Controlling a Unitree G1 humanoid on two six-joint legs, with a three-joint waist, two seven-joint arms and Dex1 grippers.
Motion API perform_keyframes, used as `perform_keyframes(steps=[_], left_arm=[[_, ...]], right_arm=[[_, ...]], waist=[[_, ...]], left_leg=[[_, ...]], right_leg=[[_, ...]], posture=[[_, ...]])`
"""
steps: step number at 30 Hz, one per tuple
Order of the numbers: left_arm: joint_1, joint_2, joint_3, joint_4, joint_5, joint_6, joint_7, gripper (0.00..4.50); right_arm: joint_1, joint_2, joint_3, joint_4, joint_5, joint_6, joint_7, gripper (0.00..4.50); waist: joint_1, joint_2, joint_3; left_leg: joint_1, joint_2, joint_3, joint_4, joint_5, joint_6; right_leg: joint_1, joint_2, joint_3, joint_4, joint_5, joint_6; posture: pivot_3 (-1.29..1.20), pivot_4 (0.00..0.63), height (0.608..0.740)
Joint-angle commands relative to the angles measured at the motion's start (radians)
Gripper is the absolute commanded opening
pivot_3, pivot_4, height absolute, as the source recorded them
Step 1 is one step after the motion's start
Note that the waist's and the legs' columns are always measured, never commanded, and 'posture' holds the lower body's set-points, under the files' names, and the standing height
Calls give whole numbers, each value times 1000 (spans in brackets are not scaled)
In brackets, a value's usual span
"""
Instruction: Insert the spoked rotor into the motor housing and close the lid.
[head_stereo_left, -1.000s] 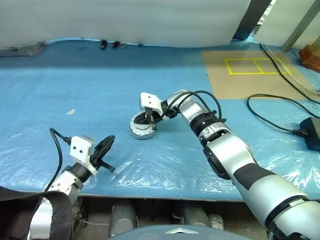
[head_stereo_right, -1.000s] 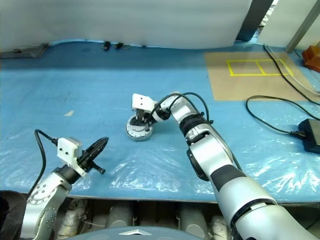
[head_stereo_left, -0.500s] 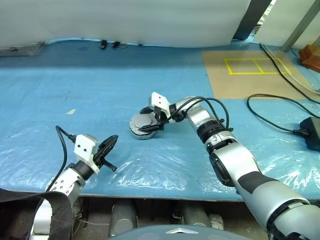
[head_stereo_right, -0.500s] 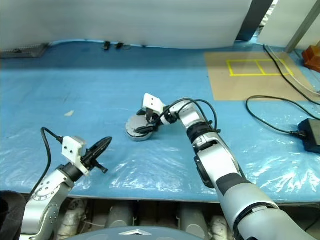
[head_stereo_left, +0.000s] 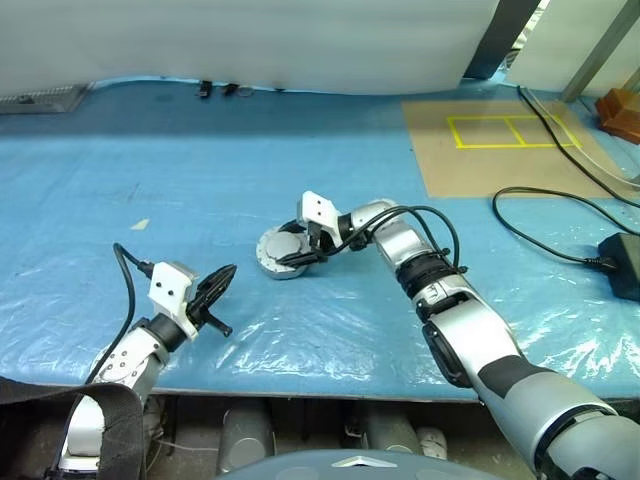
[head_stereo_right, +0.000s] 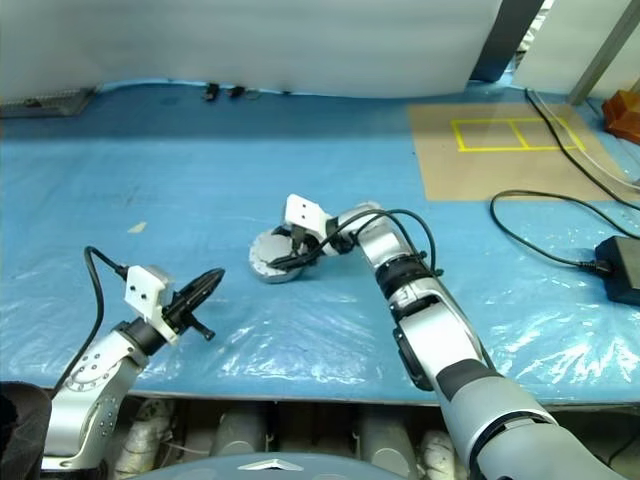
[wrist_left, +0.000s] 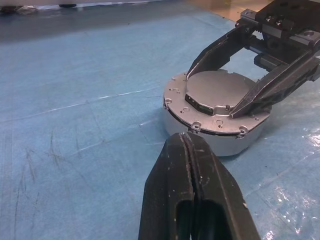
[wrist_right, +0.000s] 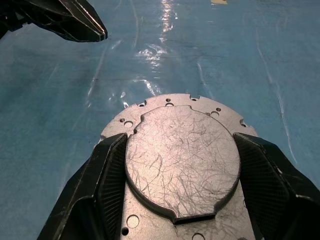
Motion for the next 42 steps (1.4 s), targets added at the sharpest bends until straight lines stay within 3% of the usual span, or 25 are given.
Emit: perform_keyframes(steps=[1,9,21,42], left_arm=[[8,2,15,-16,3,-25,6,0],[10,2,9,-16,7,-25,10,0],[-1,-1,1,-12,11,-22,8,0],[-2,-4,-12,-23,13,-8,20,0]], right_arm=[[16,9,22,-49,11,29,15,2962],[39,-24,63,-50,-21,57,5,2962],[-62,-46,44,43,21,30,84,2962],[-20,-24,67,121,-20,9,-3,2962]], waist=[[1,0,0],[2,0,0],[4,0,0],[2,1,-1]], left_leg=[[0,0,0,0,0,0],[0,-1,0,0,0,0],[0,-1,0,0,0,0],[9,-1,0,0,0,0]], right_leg=[[0,0,0,0,0,0],[0,0,0,0,0,0],[1,-1,0,0,0,0],[7,-1,1,1,0,0]], posture=[[0,150,740],[0,150,740],[0,150,740],[0,150,740]])
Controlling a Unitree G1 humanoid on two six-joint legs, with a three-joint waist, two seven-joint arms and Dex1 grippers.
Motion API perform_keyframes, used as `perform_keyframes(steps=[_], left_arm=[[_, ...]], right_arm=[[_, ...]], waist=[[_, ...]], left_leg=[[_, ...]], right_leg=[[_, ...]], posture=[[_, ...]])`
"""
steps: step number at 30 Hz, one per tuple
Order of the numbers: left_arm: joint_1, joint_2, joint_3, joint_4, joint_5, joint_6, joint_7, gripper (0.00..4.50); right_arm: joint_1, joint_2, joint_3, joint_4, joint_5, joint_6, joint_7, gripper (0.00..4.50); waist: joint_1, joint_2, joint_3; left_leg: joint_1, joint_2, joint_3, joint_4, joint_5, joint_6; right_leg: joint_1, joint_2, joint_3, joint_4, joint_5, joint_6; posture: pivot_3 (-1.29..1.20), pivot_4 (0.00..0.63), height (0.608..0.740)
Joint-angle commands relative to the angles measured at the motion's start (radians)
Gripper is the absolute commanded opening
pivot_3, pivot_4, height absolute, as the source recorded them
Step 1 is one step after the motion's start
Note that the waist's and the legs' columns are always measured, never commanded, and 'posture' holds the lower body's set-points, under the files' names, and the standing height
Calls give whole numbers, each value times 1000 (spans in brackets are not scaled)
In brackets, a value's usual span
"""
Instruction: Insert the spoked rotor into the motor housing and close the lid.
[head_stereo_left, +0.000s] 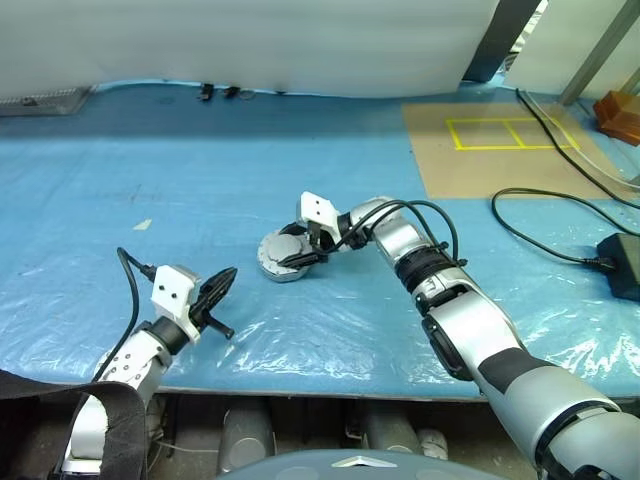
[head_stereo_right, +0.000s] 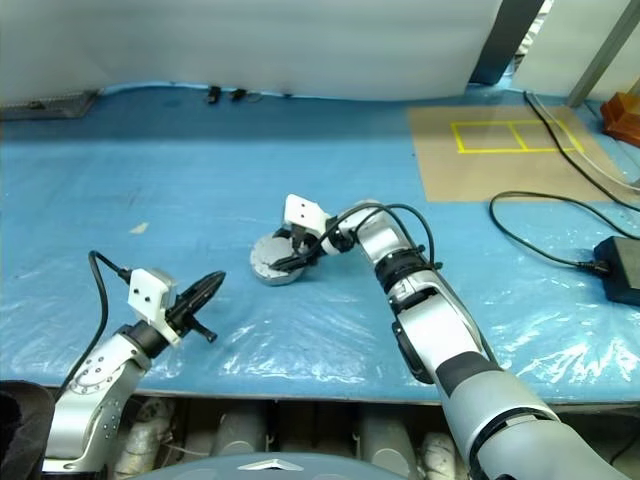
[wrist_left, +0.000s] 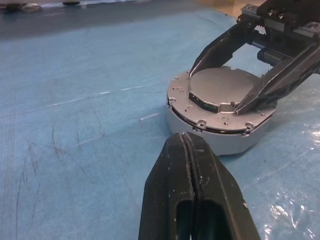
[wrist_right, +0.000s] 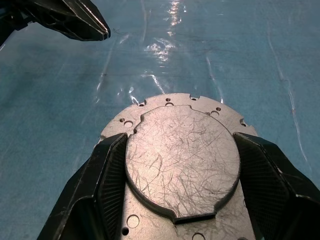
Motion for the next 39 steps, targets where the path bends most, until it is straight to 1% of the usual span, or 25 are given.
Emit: perform_keyframes(steps=[1,11,15,19,23,29,34,39], left_arm=[[-3,6,2,-28,-4,-6,-1,0],[-14,6,-11,-20,3,-9,-2,0],[-16,5,-7,-18,0,-10,0,0],[-12,5,-10,-20,2,-9,1,0],[-10,4,-10,-23,2,-9,2,0],[-15,3,-16,-22,6,-9,4,0],[-63,-2,-19,-1,6,-12,6,0],[-206,-4,-63,62,10,8,-15,0]], right_arm=[[30,-4,27,28,-38,22,-21,2962],[56,5,28,10,-36,46,-43,2962],[50,16,8,7,-14,81,-41,2962],[62,17,19,3,-26,69,-53,2962],[70,22,18,-9,-24,65,-58,2962],[70,10,37,10,-52,27,-97,2962],[70,9,40,23,-50,33,-100,2962],[72,8,54,27,-59,21,-103,2962]], waist=[[0,0,0],[0,0,0],[-1,0,0],[-1,0,0],[-2,0,0],[-2,0,0],[-2,0,0],[0,1,-1]], left_leg=[[0,0,0,0,0,0],[9,0,-3,-1,0,0],[9,0,-4,-2,0,0],[9,0,-4,-3,0,0],[9,0,-4,-5,0,0],[9,0,-4,-6,0,0],[11,-1,-4,-7,0,0],[14,-1,-5,-7,0,0]], right_leg=[[0,0,0,0,0,0],[8,0,1,0,-1,1],[9,0,1,0,-2,3],[9,0,1,-1,-2,3],[10,0,1,-2,-4,7],[10,0,1,-3,-4,7],[11,0,2,-3,-4,8],[12,0,2,-3,-4,8]], posture=[[0,150,740],[0,150,740],[0,150,740],[0,150,740],[0,150,740],[0,150,740],[0,150,740],[0,150,740]])
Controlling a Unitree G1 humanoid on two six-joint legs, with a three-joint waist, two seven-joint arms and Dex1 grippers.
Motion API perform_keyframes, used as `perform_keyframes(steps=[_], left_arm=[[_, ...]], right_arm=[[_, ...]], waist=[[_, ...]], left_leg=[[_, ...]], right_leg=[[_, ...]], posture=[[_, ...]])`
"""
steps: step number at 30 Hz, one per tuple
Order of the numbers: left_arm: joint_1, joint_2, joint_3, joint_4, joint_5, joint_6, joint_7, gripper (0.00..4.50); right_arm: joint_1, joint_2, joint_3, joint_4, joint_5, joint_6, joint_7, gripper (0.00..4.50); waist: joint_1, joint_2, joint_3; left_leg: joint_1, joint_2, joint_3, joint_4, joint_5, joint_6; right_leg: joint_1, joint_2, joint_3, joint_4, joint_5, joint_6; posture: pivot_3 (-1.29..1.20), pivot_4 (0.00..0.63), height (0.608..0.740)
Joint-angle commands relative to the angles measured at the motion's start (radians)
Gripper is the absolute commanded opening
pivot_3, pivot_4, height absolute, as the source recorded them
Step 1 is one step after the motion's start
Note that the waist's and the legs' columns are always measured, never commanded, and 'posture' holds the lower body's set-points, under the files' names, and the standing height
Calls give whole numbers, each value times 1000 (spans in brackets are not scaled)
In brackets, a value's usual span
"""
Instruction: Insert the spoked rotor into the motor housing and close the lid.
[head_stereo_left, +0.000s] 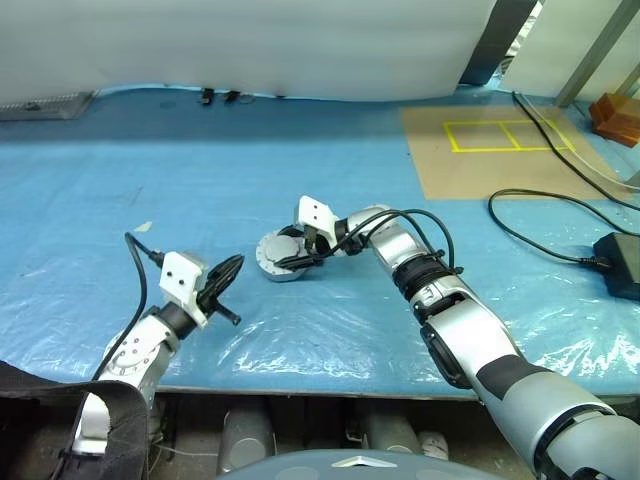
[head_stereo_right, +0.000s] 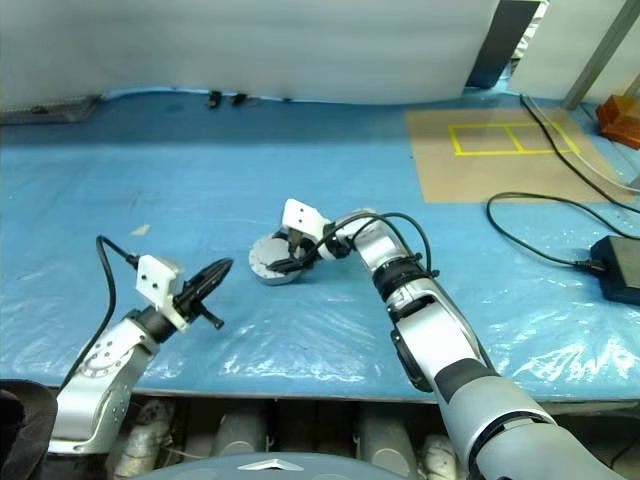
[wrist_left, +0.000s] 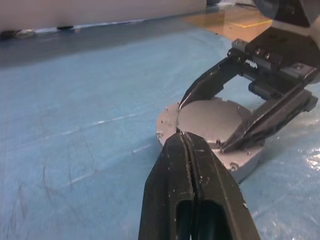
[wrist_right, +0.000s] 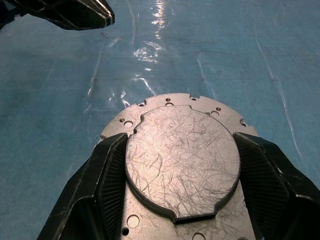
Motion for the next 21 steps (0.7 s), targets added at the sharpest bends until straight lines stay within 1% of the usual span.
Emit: perform_keyframes(steps=[1,6,8,14,17,19,20,21], left_arm=[[-106,1,-36,30,9,6,-18,0],[-243,26,-98,161,51,67,-44,0],[-279,57,-151,217,102,102,-66,0],[-282,81,-226,234,127,192,-119,0],[-271,69,-231,227,133,196,-111,0],[-267,62,-231,221,133,197,-105,0],[-266,60,-232,219,134,198,-105,0],[-264,60,-233,218,135,199,-106,0]], right_arm=[[28,-4,46,47,-62,16,-21,2962],[18,-5,50,42,-60,21,-12,2962],[19,-5,52,38,-60,23,-14,2962],[27,-12,44,12,-48,37,-21,2962],[29,-13,30,-4,-33,52,-23,2962],[30,-15,26,-17,-28,57,-20,3683],[31,-16,26,-22,-27,58,-18,3925],[31,-16,26,-28,-27,52,-23,4270]], waist=[[0,0,0],[-3,2,-1],[-5,2,-1],[-3,4,-3],[-1,5,-4],[0,6,-4],[0,6,-4],[0,6,-4]], left_leg=[[1,0,0,0,0,0],[0,0,0,-1,0,0],[-1,0,0,-3,0,0],[-1,-1,1,-3,0,0],[0,-1,1,-4,0,0],[0,-1,1,-5,0,0],[0,-1,1,-5,0,0],[-1,-1,1,-5,0,0]], right_leg=[[0,0,0,0,0,0],[0,0,1,0,0,0],[0,0,1,-1,0,0],[0,-1,1,-2,1,-2],[1,-1,1,-2,0,0],[1,-1,1,-3,0,0],[0,-1,1,-3,0,0],[0,-1,1,-3,0,0]], posture=[[0,150,740],[0,150,740],[0,150,740],[0,150,740],[0,150,740],[0,150,740],[0,150,740],[0,150,740]])
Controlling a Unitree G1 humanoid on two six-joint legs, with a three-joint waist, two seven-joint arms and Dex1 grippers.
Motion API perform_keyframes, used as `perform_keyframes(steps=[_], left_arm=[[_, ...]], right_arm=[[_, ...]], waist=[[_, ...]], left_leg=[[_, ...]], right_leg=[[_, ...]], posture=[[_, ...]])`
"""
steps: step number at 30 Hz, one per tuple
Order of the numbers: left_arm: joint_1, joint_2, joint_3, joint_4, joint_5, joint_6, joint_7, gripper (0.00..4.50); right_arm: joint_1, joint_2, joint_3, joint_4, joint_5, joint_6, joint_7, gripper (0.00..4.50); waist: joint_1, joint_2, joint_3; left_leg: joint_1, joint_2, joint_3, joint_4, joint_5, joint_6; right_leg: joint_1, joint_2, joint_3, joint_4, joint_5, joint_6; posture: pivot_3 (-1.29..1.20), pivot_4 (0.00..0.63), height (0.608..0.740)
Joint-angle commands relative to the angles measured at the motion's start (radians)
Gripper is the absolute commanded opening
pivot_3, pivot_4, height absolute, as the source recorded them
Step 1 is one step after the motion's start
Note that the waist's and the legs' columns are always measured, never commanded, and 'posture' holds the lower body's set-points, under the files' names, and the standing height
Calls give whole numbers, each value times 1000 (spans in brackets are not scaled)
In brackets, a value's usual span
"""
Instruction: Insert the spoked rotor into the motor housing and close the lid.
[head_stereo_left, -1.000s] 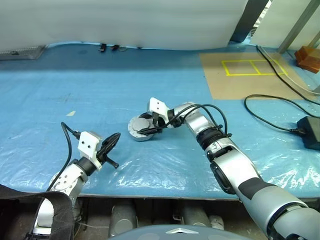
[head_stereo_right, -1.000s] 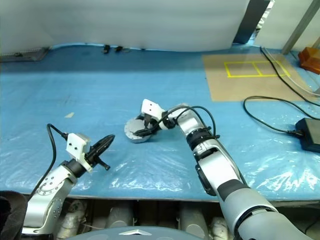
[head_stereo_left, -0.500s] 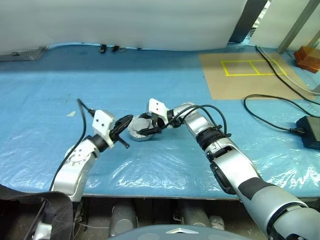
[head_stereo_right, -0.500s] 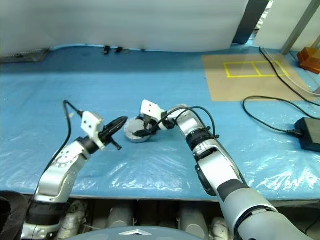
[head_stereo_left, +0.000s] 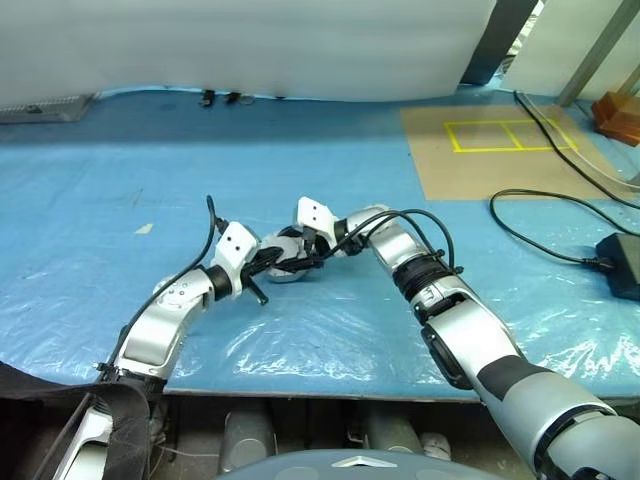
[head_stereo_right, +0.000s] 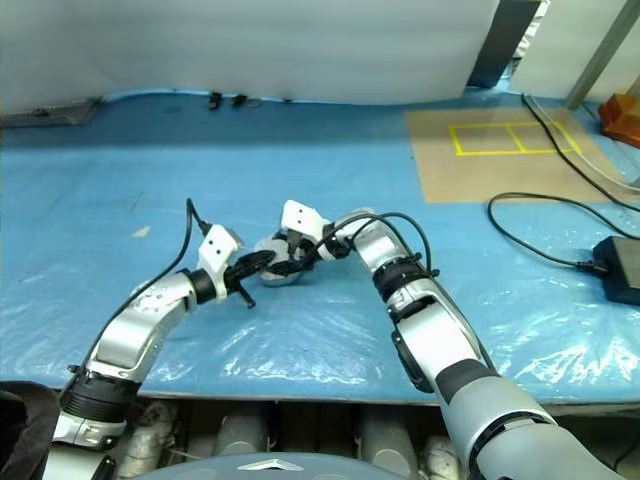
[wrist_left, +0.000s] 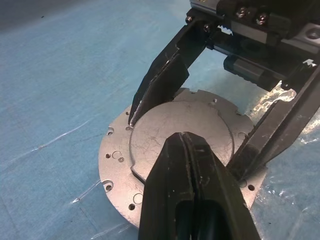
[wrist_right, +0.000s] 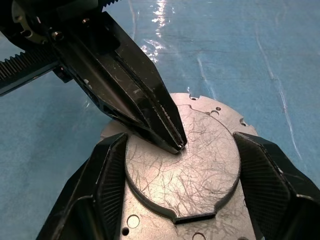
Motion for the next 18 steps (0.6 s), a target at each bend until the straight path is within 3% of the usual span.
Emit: perform_keyframes(steps=[1,12,18], left_arm=[[29,0,-35,15,23,32,-3,0],[31,-19,-38,9,19,39,-3,0],[31,-16,-33,9,20,29,-4,0]], right_arm=[[24,-9,8,1,-24,20,-22,4464],[12,-17,-81,-56,74,-70,30,4464],[19,-37,-127,-60,119,41,21,4464]], waist=[[0,0,0],[1,0,0],[1,0,0]], left_leg=[[0,0,0,0,0,0],[-6,0,1,-2,0,0],[-7,0,1,-3,0,0]], right_leg=[[0,0,0,-1,0,0],[-4,0,-2,-11,4,-7],[-5,0,-2,-10,4,-7]], posture=[[0,150,740],[0,150,740],[0,150,740]])
